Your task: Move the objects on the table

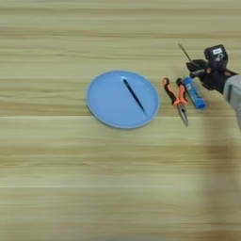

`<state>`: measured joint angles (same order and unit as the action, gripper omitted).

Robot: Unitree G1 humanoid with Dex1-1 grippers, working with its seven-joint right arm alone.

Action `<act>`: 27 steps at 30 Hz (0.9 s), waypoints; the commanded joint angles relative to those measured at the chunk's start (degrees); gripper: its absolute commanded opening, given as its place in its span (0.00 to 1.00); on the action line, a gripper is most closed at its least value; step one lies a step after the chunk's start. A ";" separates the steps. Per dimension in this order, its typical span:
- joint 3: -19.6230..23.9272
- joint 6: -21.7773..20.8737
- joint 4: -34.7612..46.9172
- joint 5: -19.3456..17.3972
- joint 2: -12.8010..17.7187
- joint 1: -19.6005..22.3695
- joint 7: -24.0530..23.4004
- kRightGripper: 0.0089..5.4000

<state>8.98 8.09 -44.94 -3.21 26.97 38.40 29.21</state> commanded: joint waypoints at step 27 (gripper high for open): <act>0.42 -7.90 -12.42 2.95 7.09 10.44 -4.38 0.15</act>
<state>9.08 2.25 -59.37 -0.11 31.20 42.62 26.29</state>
